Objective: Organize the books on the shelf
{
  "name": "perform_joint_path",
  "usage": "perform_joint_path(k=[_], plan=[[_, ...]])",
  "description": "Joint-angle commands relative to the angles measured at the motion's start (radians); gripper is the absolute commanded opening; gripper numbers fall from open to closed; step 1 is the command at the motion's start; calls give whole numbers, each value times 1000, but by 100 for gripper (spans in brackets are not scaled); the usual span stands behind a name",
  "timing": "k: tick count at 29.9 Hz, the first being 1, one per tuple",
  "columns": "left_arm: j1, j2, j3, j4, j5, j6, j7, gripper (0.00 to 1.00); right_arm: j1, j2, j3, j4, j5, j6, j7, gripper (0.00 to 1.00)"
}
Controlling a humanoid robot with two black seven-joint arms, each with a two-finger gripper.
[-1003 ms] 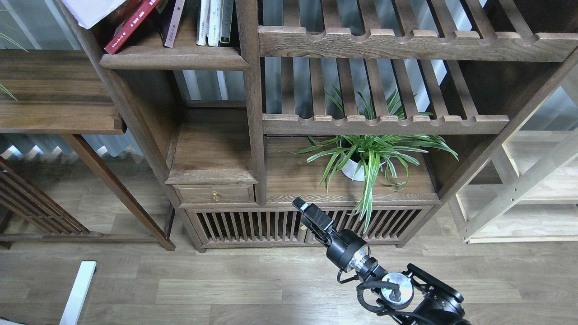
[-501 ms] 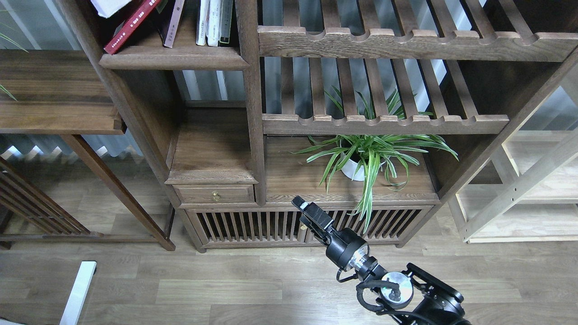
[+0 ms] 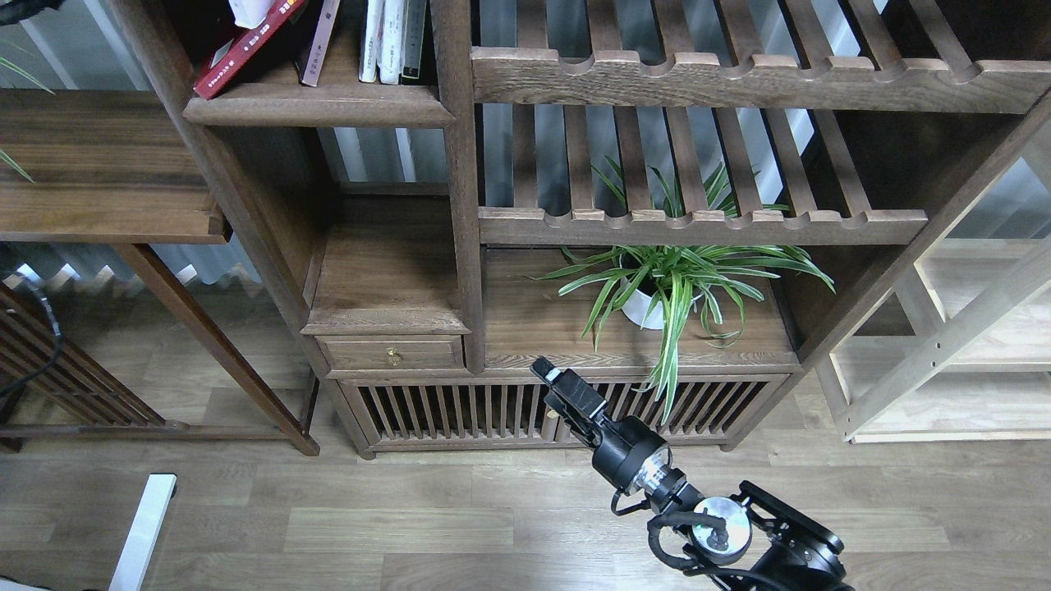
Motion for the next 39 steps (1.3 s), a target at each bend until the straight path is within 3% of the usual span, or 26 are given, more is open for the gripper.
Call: perform_joint_path(k=[1,12,18,22,32,35,39], plan=[[-14,-34,1,26,12,3,1,4,-2,0,0,1,6,0,0,100],[-63,-89,37,171,10,27,1,7,-22,0,1,1,9,0,1,100],[-63,-129,45,178,4,104,1,27,-43,0,3,0,15,0,1,100],[-62,-157,34,179,-16,164,1,45,-57,0,6,-2,20,0,3,100],[-34,-149,39,168,-175,187,1,61,-54,0,12,-2,36,0,15,100],[-22,-139,31,167,-220,185,1,71,-51,0,26,0,36,0,14,100],[15,-111,31,124,-301,182,1,71,-46,0,40,9,36,0,17,100]])
